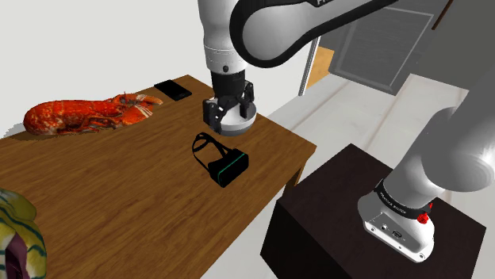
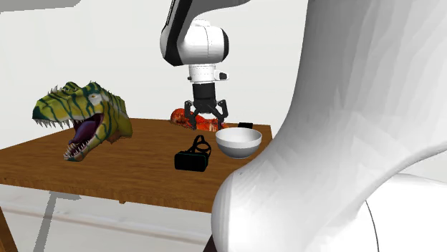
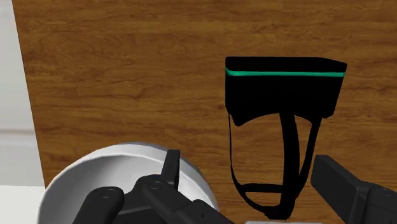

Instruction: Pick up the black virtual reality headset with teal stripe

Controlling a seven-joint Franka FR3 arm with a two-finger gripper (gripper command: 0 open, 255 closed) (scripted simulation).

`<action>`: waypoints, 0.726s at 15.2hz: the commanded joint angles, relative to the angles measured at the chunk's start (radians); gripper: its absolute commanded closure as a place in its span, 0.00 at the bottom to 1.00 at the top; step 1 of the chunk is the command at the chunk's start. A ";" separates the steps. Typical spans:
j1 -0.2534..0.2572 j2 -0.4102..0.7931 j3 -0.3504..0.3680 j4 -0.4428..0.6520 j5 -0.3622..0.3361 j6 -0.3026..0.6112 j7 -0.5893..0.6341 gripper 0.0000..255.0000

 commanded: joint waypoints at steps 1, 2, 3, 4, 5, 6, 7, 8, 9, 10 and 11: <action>0.017 0.081 0.022 0.065 -0.036 0.008 0.043 0.00; 0.028 0.116 0.031 0.094 -0.052 0.009 0.062 0.00; 0.038 0.143 0.036 0.118 -0.066 0.009 0.077 0.00; 0.039 0.149 0.035 0.110 -0.069 0.022 0.080 0.00; 0.040 0.154 0.034 0.102 -0.072 0.034 0.083 0.00; 0.041 0.160 0.034 0.095 -0.076 0.046 0.085 0.00; 0.041 0.165 0.033 0.087 -0.080 0.059 0.088 0.00; 0.042 0.171 0.033 0.080 -0.084 0.071 0.091 0.00; 0.043 0.178 0.032 0.073 -0.088 0.083 0.094 0.00; 0.044 0.184 0.032 0.066 -0.092 0.095 0.098 0.00; 0.044 0.188 0.031 0.063 -0.095 0.102 0.100 0.00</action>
